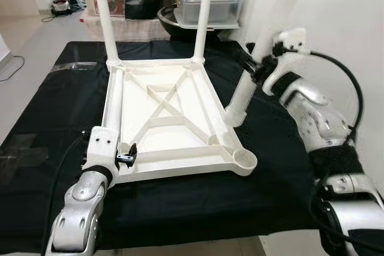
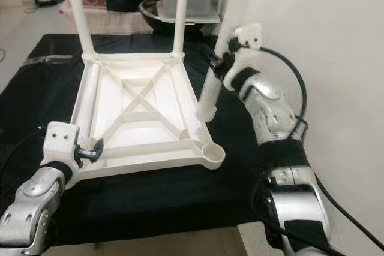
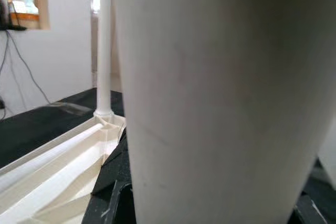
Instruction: Building children table
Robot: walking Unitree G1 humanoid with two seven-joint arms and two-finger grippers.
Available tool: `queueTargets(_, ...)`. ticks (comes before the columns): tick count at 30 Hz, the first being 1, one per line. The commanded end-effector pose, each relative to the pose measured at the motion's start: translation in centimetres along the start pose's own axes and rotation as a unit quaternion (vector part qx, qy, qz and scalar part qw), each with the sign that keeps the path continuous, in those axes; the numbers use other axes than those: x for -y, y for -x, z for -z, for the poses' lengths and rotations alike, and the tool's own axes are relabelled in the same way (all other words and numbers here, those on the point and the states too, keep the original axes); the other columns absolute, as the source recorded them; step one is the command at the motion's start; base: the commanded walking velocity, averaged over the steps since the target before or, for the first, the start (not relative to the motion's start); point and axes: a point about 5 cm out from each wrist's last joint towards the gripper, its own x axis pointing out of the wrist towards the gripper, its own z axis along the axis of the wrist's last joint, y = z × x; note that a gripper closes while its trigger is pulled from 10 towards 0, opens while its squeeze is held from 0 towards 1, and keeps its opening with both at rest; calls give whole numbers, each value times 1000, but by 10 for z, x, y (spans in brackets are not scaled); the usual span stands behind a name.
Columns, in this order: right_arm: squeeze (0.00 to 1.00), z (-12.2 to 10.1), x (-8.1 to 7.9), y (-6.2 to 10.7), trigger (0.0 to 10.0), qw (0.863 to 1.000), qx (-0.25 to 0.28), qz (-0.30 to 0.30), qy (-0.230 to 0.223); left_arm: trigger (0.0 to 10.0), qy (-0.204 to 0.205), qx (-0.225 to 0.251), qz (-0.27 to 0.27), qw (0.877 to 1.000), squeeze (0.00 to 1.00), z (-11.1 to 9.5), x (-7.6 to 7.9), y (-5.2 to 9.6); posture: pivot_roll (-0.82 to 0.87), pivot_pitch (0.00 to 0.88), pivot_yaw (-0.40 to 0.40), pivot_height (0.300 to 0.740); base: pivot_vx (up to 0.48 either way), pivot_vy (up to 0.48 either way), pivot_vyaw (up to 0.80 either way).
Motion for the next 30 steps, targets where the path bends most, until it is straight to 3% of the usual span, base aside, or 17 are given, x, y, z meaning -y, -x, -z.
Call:
queueTargets(1, 0, -8, -5, 3, 10000, 1000, 6, -15, 19, 10000, -12, -7, -9, 1000, 0, 7, -6, 1, 16, 0, -83, 740, 0, 0, 0)
queueTargets(3, 0, -11, -14, 18, 10000, 999, 5, -27, 27, 10000, 24, -10, -10, 1000, 0, 11, -9, 2, 1, 0, -79, 740, 0, 0, 0)
queueTargets(6, 0, -11, -16, 22, 10000, 999, 3, -31, 26, 10000, 36, -9, -9, 999, 0, 11, -10, 2, 1, 0, -79, 740, 0, 0, 0)
queueTargets(10, 0, -1, -13, 42, 10000, 998, -23, -30, 50, 10000, 52, 4, 7, 999, 0, 11, -9, 2, -22, 0, -69, 740, 0, 0, 0)
queueTargets(14, 0, 1, -12, 44, 10000, 998, -27, -19, 47, 10000, 54, 10, 12, 998, 0, 11, -9, 2, -23, 0, -69, 740, 0, 0, 0)
queueTargets(17, 0, 4, -19, 45, 10000, 999, -33, -19, -3, 10000, 59, 21, 14, 998, 0, 11, -8, 3, -18, 0, -76, 740, 0, 0, -267)
queueTargets(30, 0, 11, -41, 45, 10000, 998, -35, -54, -18, 10000, 67, 32, 20, 997, 0, 11, -7, 2, -9, 0, -84, 740, 0, 0, -599)
